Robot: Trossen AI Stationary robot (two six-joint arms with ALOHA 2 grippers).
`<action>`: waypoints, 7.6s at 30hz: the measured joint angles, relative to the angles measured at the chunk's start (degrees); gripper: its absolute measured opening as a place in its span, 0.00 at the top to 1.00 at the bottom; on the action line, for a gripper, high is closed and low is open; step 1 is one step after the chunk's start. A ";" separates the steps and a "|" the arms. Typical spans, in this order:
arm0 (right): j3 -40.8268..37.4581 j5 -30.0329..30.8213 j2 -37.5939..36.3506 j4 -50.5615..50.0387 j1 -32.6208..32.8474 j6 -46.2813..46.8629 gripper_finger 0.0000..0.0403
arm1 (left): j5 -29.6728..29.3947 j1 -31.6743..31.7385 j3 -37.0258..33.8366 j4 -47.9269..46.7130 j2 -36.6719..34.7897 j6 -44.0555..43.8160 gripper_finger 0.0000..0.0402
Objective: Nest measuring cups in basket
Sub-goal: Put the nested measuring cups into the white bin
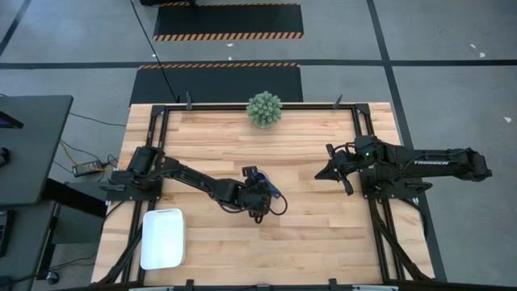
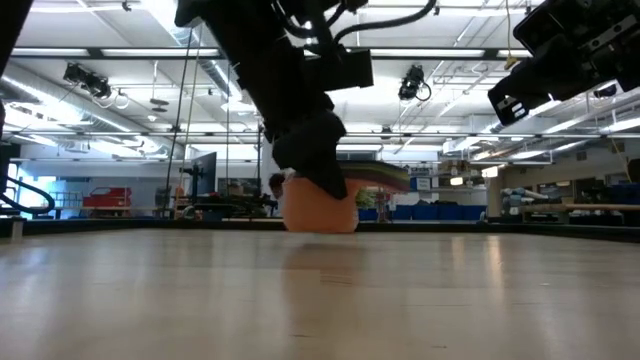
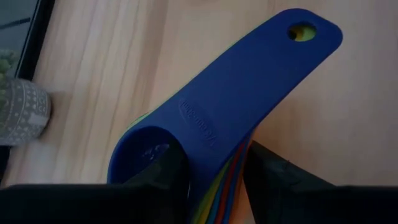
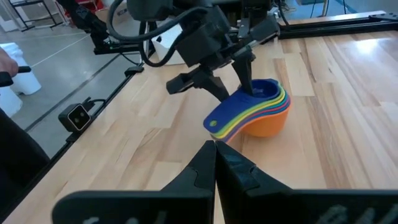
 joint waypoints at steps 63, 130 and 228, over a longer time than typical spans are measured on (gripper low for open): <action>0.02 -18.03 0.66 8.03 1.61 -0.66 0.97 | 9.71 -12.15 0.09 -24.53 -19.79 -3.10 0.68; 0.02 -4.58 0.86 14.10 1.92 2.51 0.97 | 5.70 -61.90 -0.58 -58.46 -27.95 -57.29 0.68; 0.02 -4.49 0.87 13.66 1.92 4.07 0.97 | 8.86 -61.13 -25.46 -26.12 -27.89 -61.64 0.49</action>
